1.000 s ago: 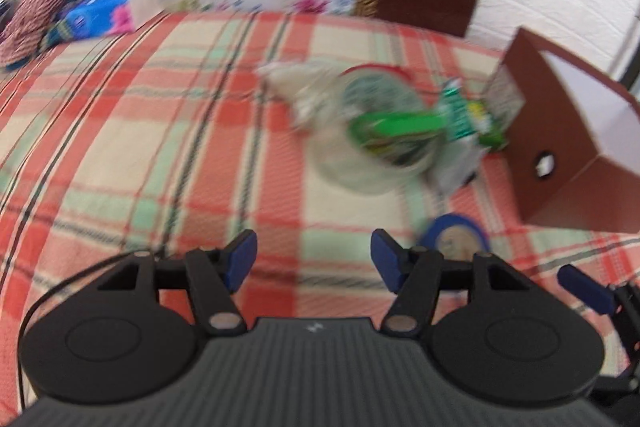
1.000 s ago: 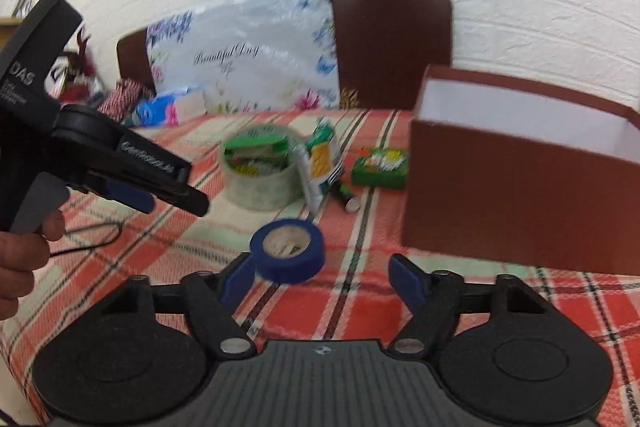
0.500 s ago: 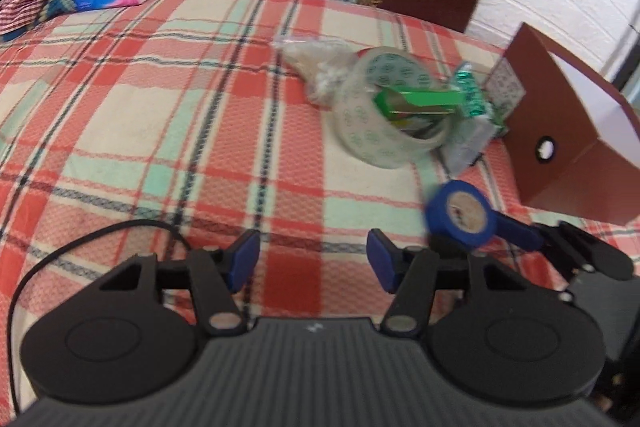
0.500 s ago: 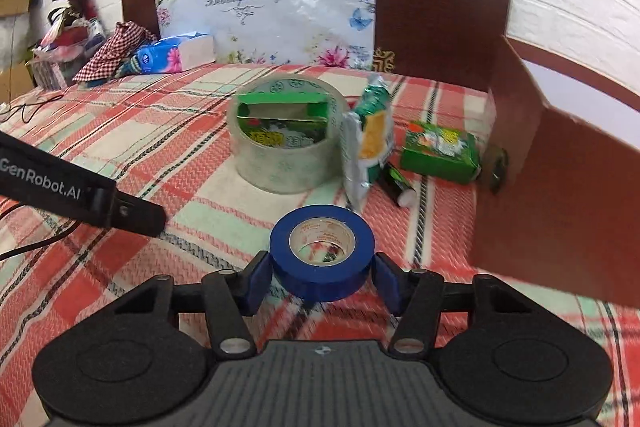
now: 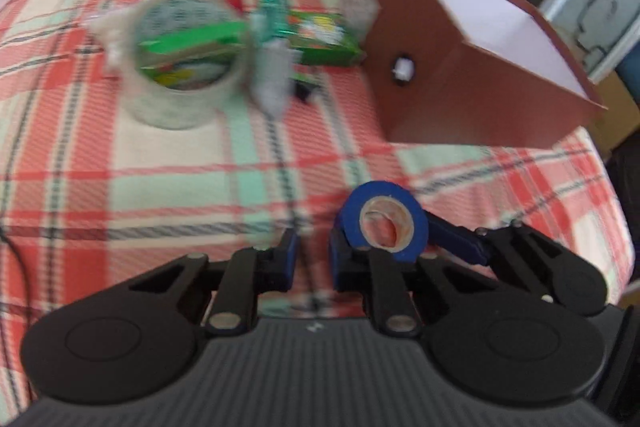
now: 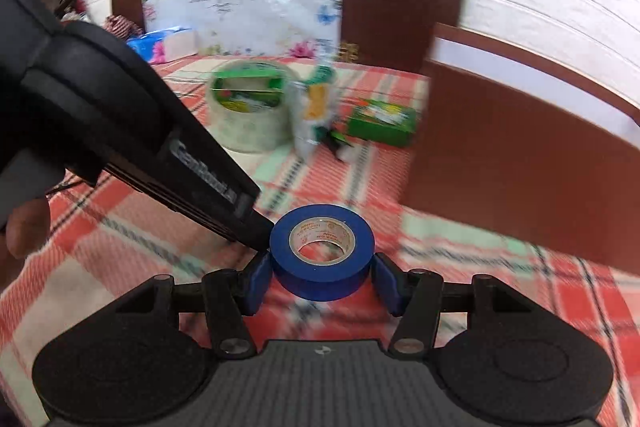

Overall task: Organize objects
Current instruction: 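Lower the blue tape into the brown box and release it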

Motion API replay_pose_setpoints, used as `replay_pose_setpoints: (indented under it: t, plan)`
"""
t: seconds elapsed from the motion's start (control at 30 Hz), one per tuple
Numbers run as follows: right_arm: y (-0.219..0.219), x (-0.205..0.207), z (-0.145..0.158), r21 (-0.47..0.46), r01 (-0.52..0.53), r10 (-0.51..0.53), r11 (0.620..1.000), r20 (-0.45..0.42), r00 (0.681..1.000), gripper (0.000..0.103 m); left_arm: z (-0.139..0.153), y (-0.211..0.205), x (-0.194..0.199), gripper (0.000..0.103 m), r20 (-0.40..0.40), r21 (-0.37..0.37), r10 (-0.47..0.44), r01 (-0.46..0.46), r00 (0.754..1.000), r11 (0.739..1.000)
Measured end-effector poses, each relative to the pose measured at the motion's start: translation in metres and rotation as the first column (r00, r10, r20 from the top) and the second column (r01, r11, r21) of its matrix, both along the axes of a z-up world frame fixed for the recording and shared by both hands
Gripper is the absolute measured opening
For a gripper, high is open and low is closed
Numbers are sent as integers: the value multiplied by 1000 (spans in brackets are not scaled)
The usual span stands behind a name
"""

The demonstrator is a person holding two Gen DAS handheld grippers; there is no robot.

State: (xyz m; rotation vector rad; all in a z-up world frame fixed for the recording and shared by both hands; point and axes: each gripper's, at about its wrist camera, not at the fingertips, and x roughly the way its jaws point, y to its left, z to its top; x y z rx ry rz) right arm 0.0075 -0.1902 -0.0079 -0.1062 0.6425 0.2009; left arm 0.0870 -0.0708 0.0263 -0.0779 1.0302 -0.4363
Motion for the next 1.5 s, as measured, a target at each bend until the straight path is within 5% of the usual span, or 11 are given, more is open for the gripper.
replay_pose_setpoints:
  t: [0.27,0.43,0.63,0.73,0.87,1.1,1.37,1.5]
  plan:
    - [-31,-31,-2,-1,57,-57,998,23,998,55,9,-36,-7,20,-11,-13,-45,45,999,999]
    - [-41,-32,-3,35,54,-55,998,24,998,55,21,-49,-12,34,5,-32,-72,72,997,997]
    - [-47,-35,-3,76,48,-52,996,40,998,54,6,-76,-21,26,6,72,-113,113,994,991]
    - [-48,-39,-3,68,44,-48,997,53,997,54,4,-72,-17,23,-10,35,-89,89,996,995]
    - [-55,-51,10,69,70,-81,995,164,983,54,34,-84,-26,23,95,39,-135,132,986,991]
    - [-85,-41,51,29,181,-177,983,403,898,54,97,-134,-11,23,276,24,-213,214,937,976]
    - [-125,16,57,58,300,-299,952,375,877,54,96,-196,26,23,368,69,-238,229,899,971]
    - [-125,41,53,68,302,-307,951,344,888,54,88,-204,40,24,362,101,-201,177,910,979]
